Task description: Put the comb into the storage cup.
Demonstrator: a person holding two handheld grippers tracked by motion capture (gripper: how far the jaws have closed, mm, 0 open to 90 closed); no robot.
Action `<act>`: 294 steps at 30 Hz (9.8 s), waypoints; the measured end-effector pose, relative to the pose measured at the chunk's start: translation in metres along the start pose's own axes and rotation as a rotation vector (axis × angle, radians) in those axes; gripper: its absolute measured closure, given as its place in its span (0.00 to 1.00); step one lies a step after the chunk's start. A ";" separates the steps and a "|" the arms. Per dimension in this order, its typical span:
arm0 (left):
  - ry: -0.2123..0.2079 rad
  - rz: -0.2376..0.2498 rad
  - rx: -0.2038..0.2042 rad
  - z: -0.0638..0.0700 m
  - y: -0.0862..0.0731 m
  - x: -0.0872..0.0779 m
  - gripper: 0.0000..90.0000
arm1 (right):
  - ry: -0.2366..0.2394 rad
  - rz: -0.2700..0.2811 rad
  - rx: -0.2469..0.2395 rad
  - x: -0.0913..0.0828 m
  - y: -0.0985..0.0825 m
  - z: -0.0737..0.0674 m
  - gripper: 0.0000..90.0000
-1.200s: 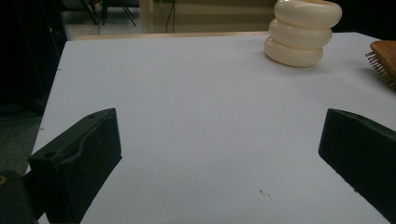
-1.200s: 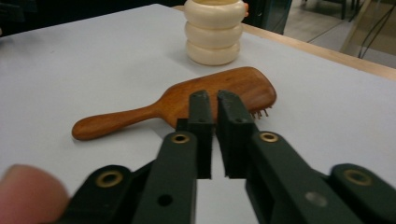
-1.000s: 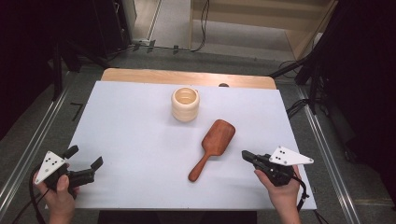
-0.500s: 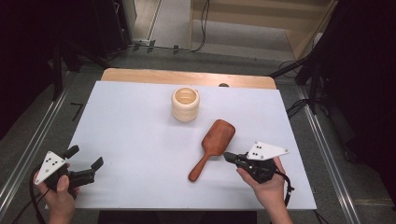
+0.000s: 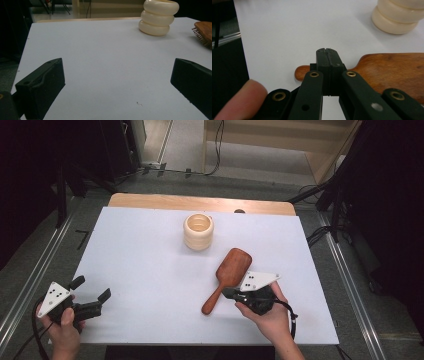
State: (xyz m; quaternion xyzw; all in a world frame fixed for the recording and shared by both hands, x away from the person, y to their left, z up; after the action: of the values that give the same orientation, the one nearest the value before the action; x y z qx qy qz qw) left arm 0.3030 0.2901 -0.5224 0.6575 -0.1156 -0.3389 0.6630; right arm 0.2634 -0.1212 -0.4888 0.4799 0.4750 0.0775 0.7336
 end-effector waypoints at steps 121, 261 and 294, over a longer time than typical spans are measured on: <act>0.001 0.004 0.001 0.000 0.000 -0.002 0.00 | -0.068 -0.325 0.097 -0.017 -0.065 0.064 0.00; -0.303 0.017 0.080 0.152 0.091 0.096 0.00 | -0.197 0.253 0.213 0.010 -0.021 0.043 0.78; -0.473 0.002 0.033 0.225 0.116 0.143 0.00 | -0.176 0.336 0.144 0.019 0.000 0.007 0.77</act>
State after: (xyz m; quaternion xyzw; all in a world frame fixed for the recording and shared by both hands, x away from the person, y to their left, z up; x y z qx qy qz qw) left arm 0.3092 0.0146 -0.4296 0.5703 -0.2738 -0.4809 0.6071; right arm 0.2788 -0.1144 -0.4996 0.6086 0.3267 0.1226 0.7127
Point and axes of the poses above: each handheld gripper's, and its own axes: x roughly forward along the jaws, y roughly out of its top, z roughly to its right, the point moved 8 cm from there along x, roughly forward along the jaws, and after that the axes turned 9 degrees about -y, right-handed, at the moved point
